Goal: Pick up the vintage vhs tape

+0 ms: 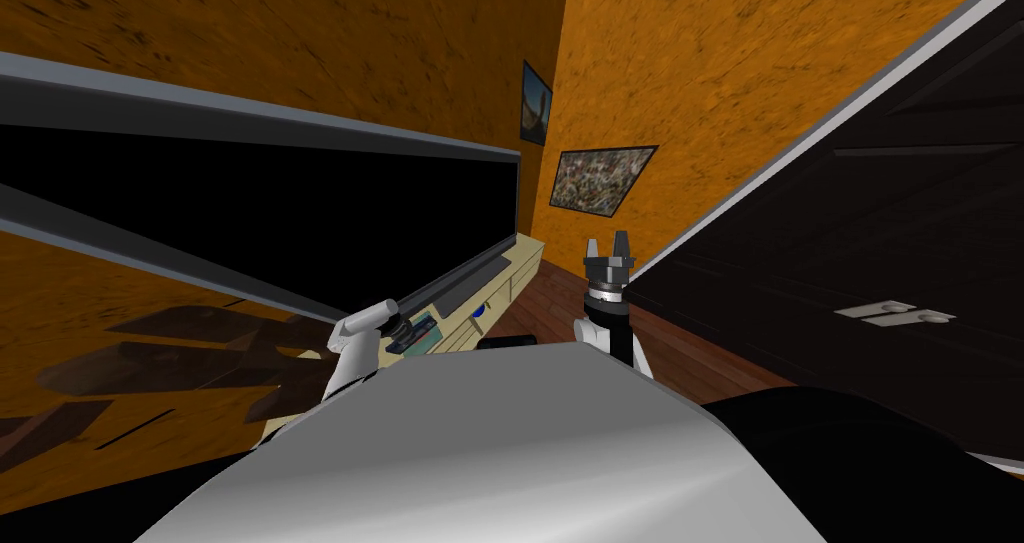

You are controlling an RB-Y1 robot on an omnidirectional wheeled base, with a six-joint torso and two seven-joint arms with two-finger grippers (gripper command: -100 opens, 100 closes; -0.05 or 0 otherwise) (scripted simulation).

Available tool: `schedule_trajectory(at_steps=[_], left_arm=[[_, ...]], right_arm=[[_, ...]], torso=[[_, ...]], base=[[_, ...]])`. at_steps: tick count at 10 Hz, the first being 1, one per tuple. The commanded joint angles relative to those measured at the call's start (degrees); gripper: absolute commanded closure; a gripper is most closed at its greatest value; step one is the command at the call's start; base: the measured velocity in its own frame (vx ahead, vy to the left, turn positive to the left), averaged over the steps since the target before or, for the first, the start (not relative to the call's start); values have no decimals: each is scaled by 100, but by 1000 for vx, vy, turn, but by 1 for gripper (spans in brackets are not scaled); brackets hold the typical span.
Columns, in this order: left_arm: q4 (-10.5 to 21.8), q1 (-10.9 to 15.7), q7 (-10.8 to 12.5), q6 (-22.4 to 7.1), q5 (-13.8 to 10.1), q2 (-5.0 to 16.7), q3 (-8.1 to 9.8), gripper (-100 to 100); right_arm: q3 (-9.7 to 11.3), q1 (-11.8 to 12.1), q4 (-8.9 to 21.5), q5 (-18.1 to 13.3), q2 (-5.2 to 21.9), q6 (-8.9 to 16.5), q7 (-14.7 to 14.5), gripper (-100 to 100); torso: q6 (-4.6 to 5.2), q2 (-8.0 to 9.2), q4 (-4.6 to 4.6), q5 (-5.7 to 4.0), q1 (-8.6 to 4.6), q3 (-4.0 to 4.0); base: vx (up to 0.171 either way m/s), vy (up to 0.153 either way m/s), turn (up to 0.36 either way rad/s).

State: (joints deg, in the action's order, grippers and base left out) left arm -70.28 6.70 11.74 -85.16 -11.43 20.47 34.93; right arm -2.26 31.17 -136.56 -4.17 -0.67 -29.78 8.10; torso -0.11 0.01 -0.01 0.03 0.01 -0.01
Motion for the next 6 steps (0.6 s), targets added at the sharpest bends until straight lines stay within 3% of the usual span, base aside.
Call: schedule_trajectory(at_steps=[1, 2, 4, 5, 6], left_arm=[[0, 0, 0, 0, 0, 0, 0, 0], [-178, 5, 8, -204, -12, 45, 53, 100], [-333, 16, 11, -404, -26, 93, 104, 100], [-269, 16, 7, -321, -20, 80, 87, 100], [-279, 20, 11, -341, -20, 83, 89, 0]], right_arm=[[0, 0, 0, 0, 0, 0, 0, 0], [0, 0, 0, 0, 0, 0, 0, 0], [0, 0, 0, 0, 0, 0, 0, 0], [0, 0, 0, 0, 0, 0, 0, 0], [0, 0, 0, 0, 0, 0, 0, 0]], torso=[[0, 0, 0, 0, 0, 0], [0, 0, 0, 0, 0, 0], [0, 3, 2, -4, 0, 2], [1, 2, 3, -4, -2, 2], [0, 2, 1, -3, -3, 2]], base=[[0, 0, 0], [3, 12, -3], [-2, 2, -7], [0, 0, 0], [0, 0, 0]])
